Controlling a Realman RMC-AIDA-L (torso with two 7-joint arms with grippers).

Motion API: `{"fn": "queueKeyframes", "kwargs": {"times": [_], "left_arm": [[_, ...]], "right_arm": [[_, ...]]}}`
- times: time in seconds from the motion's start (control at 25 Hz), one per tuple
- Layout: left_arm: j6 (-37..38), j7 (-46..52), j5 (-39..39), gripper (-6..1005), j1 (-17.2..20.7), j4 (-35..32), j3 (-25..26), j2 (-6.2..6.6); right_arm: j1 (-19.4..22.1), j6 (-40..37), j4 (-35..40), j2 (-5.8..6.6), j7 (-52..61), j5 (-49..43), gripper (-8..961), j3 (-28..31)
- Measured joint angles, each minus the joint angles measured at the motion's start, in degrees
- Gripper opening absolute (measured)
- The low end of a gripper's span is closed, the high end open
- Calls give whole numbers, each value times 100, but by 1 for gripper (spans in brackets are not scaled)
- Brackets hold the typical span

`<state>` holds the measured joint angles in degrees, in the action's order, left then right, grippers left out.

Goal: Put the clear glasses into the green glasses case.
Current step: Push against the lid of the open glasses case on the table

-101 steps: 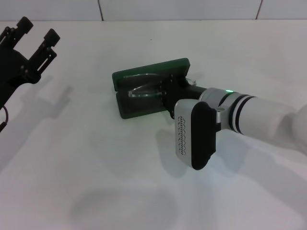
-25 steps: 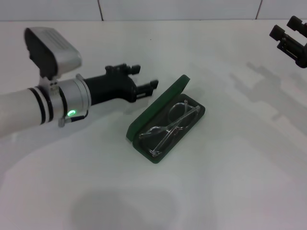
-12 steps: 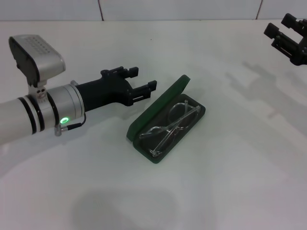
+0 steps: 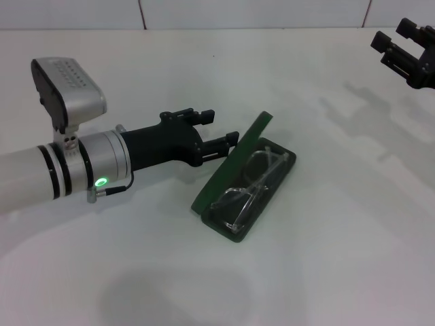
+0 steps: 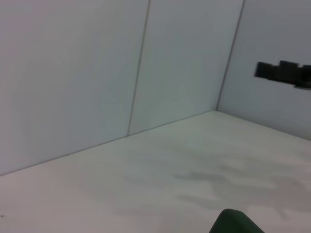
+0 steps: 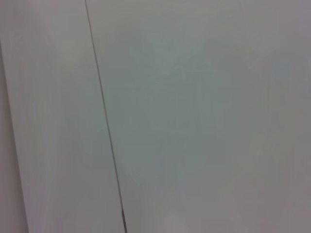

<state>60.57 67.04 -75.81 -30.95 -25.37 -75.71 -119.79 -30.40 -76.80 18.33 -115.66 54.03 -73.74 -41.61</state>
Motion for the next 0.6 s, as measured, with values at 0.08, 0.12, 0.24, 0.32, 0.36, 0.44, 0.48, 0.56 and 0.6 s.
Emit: {"fn": "queueKeyframes", "kwargs": {"times": [0.08,0.12,0.24,0.32,0.36,0.44,0.48,0.56,0.6], "left_arm": [[66,-39,1,700,8,-3,-67,0],[88,-82,2,700,10,-4,-136,0],[92,-206,12,700,10,-4,-319,-7],[95,-238,38,700,11,-3,-362,-15],[96,-238,56,700,11,-4,-361,-17],[118,-235,141,700,11,-3,-351,-17],[131,-213,231,700,12,-4,-339,-17],[150,-64,443,700,27,-6,-327,-4],[167,85,524,700,38,-8,-327,8]], "right_arm": [[-16,52,-7,-4,-35,0,630,-4],[-17,72,-7,-7,-48,0,630,-5],[-19,107,-8,-9,-79,0,630,-6],[-24,112,-18,-15,-91,0,630,-6],[-27,113,-23,-17,-92,0,630,-6],[-29,113,-31,-18,-94,0,630,-6],[-29,114,-36,-19,-94,0,629,-6],[-18,114,-42,-18,-94,0,629,-6],[-12,114,-42,-18,-94,0,629,-6]]}}
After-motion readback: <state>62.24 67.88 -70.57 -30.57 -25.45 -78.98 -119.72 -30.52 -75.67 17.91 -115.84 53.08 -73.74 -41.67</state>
